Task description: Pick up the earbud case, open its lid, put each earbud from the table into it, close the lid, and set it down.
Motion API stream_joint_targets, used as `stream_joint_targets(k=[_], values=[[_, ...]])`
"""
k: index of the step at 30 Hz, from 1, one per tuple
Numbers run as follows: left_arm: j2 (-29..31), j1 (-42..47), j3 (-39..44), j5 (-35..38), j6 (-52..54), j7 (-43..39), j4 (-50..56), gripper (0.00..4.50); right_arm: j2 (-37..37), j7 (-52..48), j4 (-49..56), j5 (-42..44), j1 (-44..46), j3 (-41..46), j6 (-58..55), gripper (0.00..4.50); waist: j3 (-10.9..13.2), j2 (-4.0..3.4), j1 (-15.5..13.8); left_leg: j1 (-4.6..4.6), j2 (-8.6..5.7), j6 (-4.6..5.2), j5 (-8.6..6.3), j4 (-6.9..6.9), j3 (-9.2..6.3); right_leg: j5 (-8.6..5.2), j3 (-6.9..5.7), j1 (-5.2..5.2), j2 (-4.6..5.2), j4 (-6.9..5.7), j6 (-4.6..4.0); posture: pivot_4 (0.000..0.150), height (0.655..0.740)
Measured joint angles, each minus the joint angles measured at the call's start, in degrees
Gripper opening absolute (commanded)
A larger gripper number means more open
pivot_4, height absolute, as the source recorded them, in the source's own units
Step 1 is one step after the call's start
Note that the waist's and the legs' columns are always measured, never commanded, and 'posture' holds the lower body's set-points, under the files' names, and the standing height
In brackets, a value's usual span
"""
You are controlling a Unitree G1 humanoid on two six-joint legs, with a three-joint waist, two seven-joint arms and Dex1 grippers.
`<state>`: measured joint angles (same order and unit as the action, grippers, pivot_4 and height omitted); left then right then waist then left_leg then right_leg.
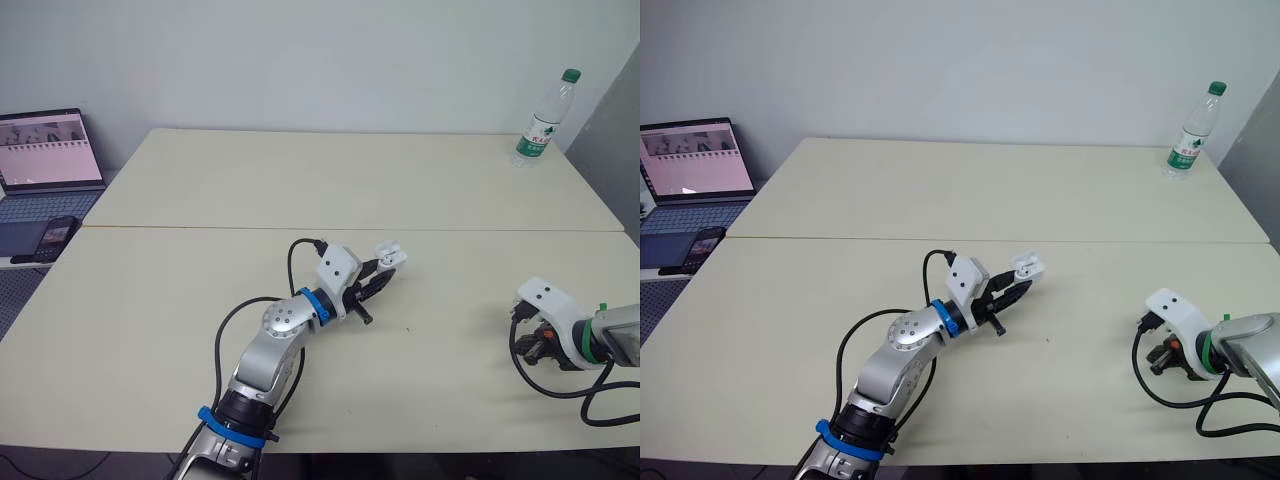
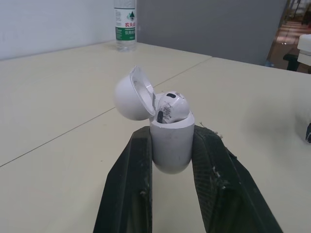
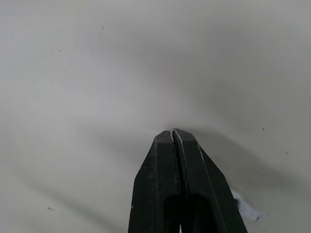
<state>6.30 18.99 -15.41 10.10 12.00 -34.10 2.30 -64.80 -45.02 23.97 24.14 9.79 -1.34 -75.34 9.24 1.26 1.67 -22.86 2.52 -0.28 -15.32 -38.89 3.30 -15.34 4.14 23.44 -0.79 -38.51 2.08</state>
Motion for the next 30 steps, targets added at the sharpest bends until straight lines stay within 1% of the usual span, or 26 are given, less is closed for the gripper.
stream_joint_targets(k=[4, 7, 10, 11, 13, 17, 18, 19, 23, 25, 30], values=[[0.0, 0.0, 0.0, 0.0, 0.0, -0.3, 0.0, 0.77, -0.9, -1.0, -0.1, 0.0, -0.2, 0.2, 2.1, 0.04, 0.0, 0.00, 0.0, 0.00, 0.00, 0.00, 0.00, 0.00, 0.00, 0.00, 0.00, 0.00, 0.00, 0.00, 0.00, 0.150, 0.7362], [0.0, 0.0, 0.0, 0.0, 0.0, -0.3, 0.0, 0.77, -5.0, -4.8, -0.1, 0.9, -2.3, 1.4, 5.6, 0.04, 0.0, 0.00, 0.0, -0.03, 0.00, 0.00, 0.00, 0.02, -0.01, 0.00, -0.02, 0.02, 0.00, 0.03, 0.01, 0.150, 0.7362], [0.0, 0.0, 0.0, 0.0, 0.0, -0.3, 0.0, 0.77, -8.5, -8.6, -1.4, 0.9, -4.2, 3.5, 12.0, 0.04, 0.0, 0.00, 0.0, -0.01, 0.00, 0.00, 0.00, 0.02, 0.02, 0.00, 0.00, 0.02, 0.00, 0.05, 0.01, 0.150, 0.7362], [0.0, 0.0, 0.0, 0.0, 0.0, -0.3, 0.0, 0.77, -9.5, -9.6, -2.5, 0.2, -4.6, 3.6, 14.5, 0.19, 0.0, 0.00, 0.0, -0.01, 0.01, 0.00, 0.00, 0.02, 0.03, 0.00, 0.00, 0.02, 0.00, 0.05, 0.01, 0.150, 0.7362], [-0.1, 0.0, 0.0, 0.0, 0.0, -0.3, 0.0, 0.77, -10.9, -11.5, -6.6, -1.7, -5.0, 4.0, 20.9, 0.65, 0.0, 0.00, 0.0, 0.00, 0.00, 0.00, 0.00, 0.02, 0.05, 0.00, 0.01, 0.01, 0.00, 0.05, 0.01, 0.150, 0.7362], [-0.1, 0.0, 0.0, 0.0, -0.1, -0.3, 0.0, 0.77, -13.2, -15.2, -11.6, -4.2, -7.9, 4.9, 28.5, 2.05, 0.0, -0.01, 0.0, 0.00, 0.01, 0.00, 0.00, 0.03, 0.03, -0.01, 0.00, 0.02, 0.00, 0.04, 0.00, 0.150, 0.7362], [-0.1, 0.0, 0.0, 0.0, -0.1, -0.3, 0.0, 0.77, -13.7, -16.0, -12.0, -4.7, -8.8, 5.0, 29.2, 2.46, 0.0, 0.00, 0.0, 0.00, 0.02, 0.00, 0.00, 0.04, 0.03, -0.02, 0.00, 0.02, 0.00, 0.04, -0.02, 0.150, 0.7362], [-0.1, 0.0, 0.0, 0.0, -0.1, -0.3, 0.0, 0.77, -13.8, -16.3, -12.0, -4.8, -9.2, 5.1, 28.9, 2.77, 0.0, 0.00, 0.0, 0.00, 0.03, 0.00, 0.00, 0.04, 0.03, -0.02, 0.01, 0.02, -0.01, 0.04, -0.02, 0.150, 0.7362], [0.0, -0.1, 0.0, 0.0, -0.1, -0.3, 0.0, 0.77, -13.1, -14.4, -8.5, -3.8, -8.6, 5.2, 20.5, 2.77, 0.0, 0.00, 0.1, 0.01, 0.04, 0.00, 0.00, 0.03, 0.01, -0.02, 0.01, 0.02, -0.01, -0.01, -0.02, 0.150, 0.7362], [0.0, -0.2, 0.0, 0.0, -0.1, -0.3, 0.0, 0.77, -11.5, -12.5, -6.1, -2.5, -7.6, 5.2, 15.0, 2.77, 0.0, 0.00, 0.1, 0.02, 0.03, 0.00, 0.00, 0.03, 0.01, -0.02, 0.01, 0.02, -0.01, -0.02, -0.02, 0.150, 0.7362], [0.0, -0.3, 0.0, 0.0, -0.1, -0.3, 0.0, 0.77, -7.4, -7.7, -1.8, -1.3, -7.4, 5.2, 6.3, 2.77, 0.0, 0.00, 0.0, -0.03, 0.01, 0.00, 0.00, 0.03, 0.02, -0.02, 0.02, 0.02, 0.00, 0.04, -0.01, 0.150, 0.7362]])
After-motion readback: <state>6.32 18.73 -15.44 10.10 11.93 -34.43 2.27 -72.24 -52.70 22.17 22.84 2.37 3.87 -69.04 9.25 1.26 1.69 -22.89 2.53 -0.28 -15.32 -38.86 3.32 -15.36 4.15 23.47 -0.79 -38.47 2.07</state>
